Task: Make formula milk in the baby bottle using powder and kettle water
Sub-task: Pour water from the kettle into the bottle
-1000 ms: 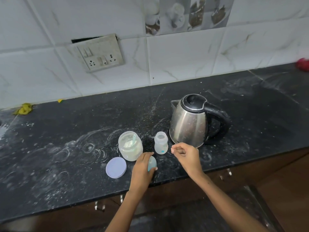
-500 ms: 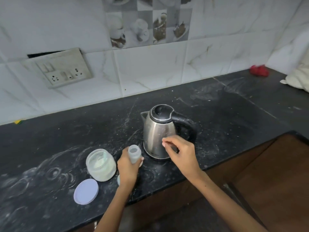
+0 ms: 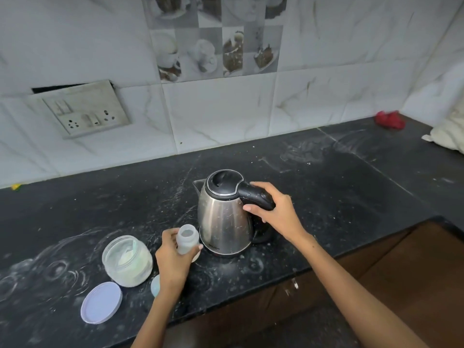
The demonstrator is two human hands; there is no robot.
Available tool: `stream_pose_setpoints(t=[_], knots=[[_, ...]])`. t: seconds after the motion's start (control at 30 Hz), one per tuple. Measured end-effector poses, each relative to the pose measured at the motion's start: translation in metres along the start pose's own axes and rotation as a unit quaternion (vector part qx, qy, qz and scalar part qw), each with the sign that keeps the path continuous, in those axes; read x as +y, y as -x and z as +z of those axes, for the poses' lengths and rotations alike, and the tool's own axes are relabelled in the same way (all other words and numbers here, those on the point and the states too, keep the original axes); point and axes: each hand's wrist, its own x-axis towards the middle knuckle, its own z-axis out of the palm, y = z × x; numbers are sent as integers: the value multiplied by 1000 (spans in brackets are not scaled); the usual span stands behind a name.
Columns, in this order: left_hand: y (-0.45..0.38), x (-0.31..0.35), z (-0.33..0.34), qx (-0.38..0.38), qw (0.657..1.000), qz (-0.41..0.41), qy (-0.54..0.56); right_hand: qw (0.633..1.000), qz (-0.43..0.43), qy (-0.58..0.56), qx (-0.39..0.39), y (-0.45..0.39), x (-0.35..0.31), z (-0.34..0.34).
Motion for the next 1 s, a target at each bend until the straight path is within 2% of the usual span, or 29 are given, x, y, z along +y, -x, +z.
stream_pose_setpoints(t=[0.17,0.3,0.7,1.0], knots=[[-1,6,-2,-8,1000,2,30,994,-23,-100,39,-5,3,9],[-8,12,-6,-20,999,4,40,994,-34,-98,32,-21,-7,-1],[-31,22,-15,-81,996,30,14,990,-74,28,-121,-51,-57,-27],[-40,19,-16,-120,991,40,-48,970,-86,139,-179,-68,-91,-27]])
